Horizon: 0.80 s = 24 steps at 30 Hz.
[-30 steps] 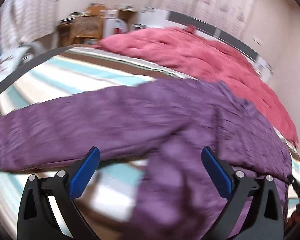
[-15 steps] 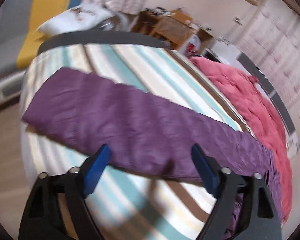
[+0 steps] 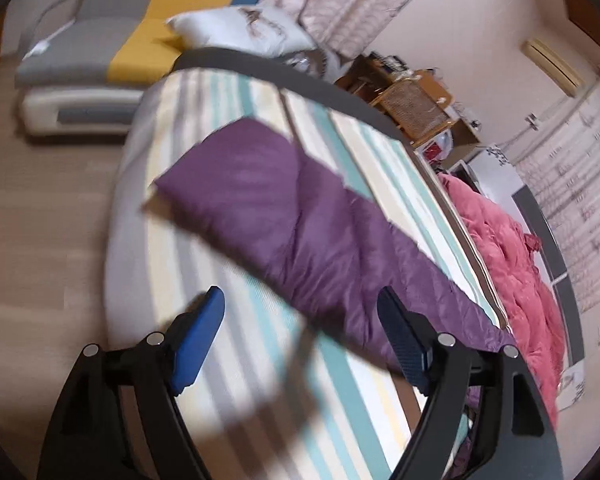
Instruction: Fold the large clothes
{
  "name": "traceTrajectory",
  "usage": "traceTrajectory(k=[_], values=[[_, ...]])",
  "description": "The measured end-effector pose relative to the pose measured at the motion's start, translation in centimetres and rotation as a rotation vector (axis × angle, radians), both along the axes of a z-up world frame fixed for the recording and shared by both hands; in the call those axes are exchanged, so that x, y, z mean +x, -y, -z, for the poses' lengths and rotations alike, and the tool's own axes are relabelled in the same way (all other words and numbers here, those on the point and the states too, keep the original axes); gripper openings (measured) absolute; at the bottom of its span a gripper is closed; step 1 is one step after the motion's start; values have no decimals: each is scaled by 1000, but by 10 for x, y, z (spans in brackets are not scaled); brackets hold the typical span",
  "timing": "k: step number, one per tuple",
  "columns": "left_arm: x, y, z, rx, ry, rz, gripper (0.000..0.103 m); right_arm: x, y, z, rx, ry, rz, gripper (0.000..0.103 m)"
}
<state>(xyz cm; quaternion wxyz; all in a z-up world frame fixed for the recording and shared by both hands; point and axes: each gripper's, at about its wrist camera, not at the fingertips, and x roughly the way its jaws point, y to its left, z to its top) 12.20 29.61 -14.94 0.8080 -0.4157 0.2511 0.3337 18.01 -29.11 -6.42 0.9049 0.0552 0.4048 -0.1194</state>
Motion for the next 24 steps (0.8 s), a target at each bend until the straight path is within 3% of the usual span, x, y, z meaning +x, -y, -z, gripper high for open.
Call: traceTrajectory(k=[4,6,7,8,10,15,18,24], values=[[11,-36,4,-43,48,-64,72,0,0,0,11,3,1,18],[11,-50,3,-68,52,-98,51,0,0,1,7,3,1,18],[14,-54,3,-79,31,-109,27,0,0,1,2,2,1,19],[18,-59,6,-104,12,-108,16,0,0,1,-1,2,1,19],[24,-58,2,-94,5,-110,10,0,1,1,-2,2,2,19],[49,-21,-44,80,67,-37,9,0,1,1,-3,3,2,19],[69,12,-71,184,104,63,9,0,1,1,2,4,2,19],[120,101,-110,395,104,323,9,0,1,1,13,8,3,19]])
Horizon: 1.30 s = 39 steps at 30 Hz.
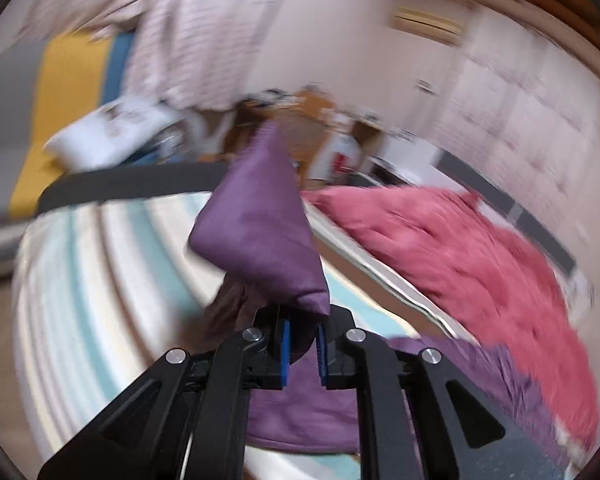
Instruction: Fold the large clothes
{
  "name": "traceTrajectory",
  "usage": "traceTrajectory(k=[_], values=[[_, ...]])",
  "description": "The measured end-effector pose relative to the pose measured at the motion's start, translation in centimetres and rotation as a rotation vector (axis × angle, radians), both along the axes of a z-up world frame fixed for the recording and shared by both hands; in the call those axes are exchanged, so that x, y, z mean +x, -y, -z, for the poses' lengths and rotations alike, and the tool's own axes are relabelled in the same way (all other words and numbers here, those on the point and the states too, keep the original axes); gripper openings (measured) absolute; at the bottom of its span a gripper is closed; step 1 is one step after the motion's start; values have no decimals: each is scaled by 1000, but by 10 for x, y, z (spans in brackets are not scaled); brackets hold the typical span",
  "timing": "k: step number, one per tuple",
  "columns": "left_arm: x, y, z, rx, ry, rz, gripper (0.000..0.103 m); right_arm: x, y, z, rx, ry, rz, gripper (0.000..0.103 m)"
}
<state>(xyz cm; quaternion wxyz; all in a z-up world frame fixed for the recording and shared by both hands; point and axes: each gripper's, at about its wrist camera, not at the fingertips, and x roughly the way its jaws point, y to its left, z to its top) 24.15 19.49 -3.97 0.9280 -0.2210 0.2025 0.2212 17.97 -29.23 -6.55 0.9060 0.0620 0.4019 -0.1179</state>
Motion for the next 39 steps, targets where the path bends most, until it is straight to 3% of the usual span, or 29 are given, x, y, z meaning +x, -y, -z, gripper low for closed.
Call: traceTrajectory(k=[4,15,20,30,36,39], values=[[19,66,-15,111,0,152,9,0,1,0,5,2,1,19],[32,206,-36,228,12,423,9,-1,2,1,23,9,0,19],[32,270,-32,310,-5,570,9,-1,3,1,30,11,0,19],[22,336,-10,344,-89,771,8,-1,3,1,36,13,0,19],[26,367,12,361,-201,907,9,-2,4,1,38,14,1,19],[22,376,18,355,-219,949,9,-2,4,1,39,14,1,19]])
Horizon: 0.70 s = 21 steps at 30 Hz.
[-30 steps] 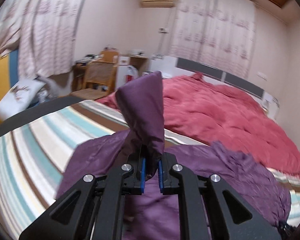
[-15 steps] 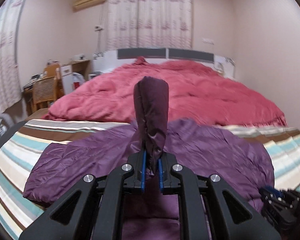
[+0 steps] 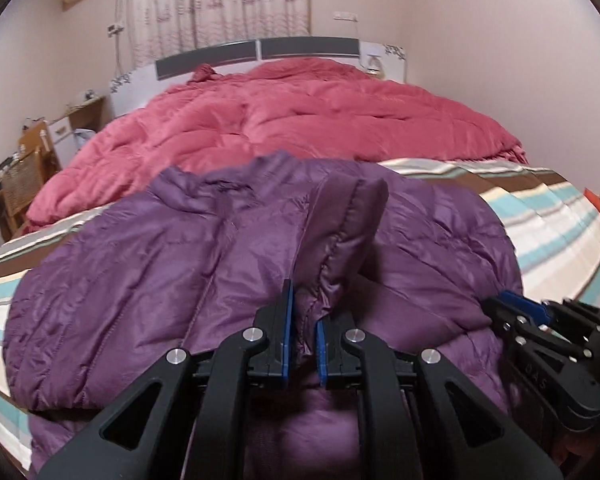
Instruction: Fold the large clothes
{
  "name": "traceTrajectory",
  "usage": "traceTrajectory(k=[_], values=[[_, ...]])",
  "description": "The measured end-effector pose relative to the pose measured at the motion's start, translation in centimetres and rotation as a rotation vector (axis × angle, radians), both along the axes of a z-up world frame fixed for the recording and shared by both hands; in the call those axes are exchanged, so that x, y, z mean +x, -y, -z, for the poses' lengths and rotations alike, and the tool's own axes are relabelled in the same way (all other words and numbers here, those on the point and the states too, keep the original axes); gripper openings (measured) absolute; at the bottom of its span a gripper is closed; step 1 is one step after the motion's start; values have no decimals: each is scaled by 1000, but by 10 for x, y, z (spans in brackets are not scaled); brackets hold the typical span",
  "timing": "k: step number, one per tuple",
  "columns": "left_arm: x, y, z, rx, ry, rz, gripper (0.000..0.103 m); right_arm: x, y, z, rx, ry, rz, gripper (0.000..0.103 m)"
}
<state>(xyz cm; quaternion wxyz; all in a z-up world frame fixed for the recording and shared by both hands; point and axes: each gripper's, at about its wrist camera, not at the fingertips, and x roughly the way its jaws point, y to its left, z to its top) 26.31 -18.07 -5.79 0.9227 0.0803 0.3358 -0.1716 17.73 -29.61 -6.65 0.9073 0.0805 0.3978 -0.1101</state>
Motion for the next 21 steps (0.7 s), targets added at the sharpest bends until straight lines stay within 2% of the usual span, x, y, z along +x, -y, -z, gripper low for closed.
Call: traceTrajectory(k=[3,4,6,7,8,12,15,18,21], values=[[-3,6,7,9,-33,31,17,0,0,0,2,0,0,19],[-3,5,7,1,-41,41,23,0,0,0,3,1,0,19],[-5,5,5,-13,-56,54,40,-1,0,0,10,3,-1,18],[-5,4,4,-19,-61,61,58,-1,1,1,12,3,0,19],[-10,2,2,-36,-58,77,64,-1,0,1,13,2,0,19],[-26,-13,-11,-87,-39,104,70,-1,1,1,5,2,0,18],[-29,-41,-22,-140,-27,76,76,-2,1,0,0,2,-1,18],[-27,-80,-30,-139,2,-9,76,-5,-3,-14,-12,19,-11,18],[-9,-124,-30,-129,3,-147,76,-2,-21,-41,-23,74,-77,18]])
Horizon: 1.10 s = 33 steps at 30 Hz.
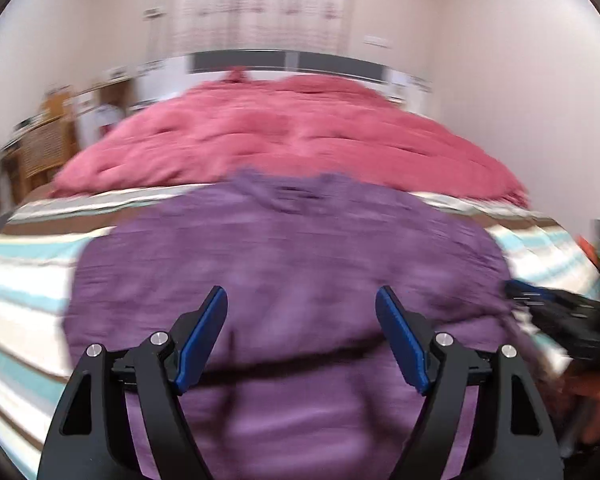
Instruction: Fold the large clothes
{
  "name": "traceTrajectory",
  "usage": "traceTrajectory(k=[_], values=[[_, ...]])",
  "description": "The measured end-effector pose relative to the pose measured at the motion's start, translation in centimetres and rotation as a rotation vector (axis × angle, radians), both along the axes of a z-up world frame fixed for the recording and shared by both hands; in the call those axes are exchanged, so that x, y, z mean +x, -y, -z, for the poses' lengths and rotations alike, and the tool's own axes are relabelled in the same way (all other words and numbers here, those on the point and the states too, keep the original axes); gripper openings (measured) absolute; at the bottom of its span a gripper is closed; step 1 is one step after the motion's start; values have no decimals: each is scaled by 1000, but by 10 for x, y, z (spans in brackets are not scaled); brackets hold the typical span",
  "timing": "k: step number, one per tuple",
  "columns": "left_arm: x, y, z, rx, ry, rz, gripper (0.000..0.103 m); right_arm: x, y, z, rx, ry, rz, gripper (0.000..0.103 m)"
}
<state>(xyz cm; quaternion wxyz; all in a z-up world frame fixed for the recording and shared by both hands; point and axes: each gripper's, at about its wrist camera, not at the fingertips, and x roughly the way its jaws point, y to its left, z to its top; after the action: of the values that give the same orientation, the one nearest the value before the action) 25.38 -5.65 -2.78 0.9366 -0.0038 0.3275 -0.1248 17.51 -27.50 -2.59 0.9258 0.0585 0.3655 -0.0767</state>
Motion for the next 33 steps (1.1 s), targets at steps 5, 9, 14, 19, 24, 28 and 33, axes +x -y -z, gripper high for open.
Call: traceTrajectory(k=[5,9,14,19,24,28,33], values=[[41,-49,22,25,-99,-151,69,35,-41,-22,43,21,-147,18],[60,-64,42,69,-134,-192,68,72,-73,-6,-13,-24,-206,18],[80,-64,62,116,-171,-179,70,98,-73,26,-46,-106,-190,18],[87,-68,75,116,-195,-180,70,96,-77,36,-73,-97,-164,19],[79,-68,69,123,-173,-189,72,94,-76,36,-68,-88,-161,19],[65,-65,54,100,-138,-206,83,92,-77,34,-80,-80,-158,19],[79,-69,63,156,-175,-255,86,91,-77,33,-83,-76,-156,19]])
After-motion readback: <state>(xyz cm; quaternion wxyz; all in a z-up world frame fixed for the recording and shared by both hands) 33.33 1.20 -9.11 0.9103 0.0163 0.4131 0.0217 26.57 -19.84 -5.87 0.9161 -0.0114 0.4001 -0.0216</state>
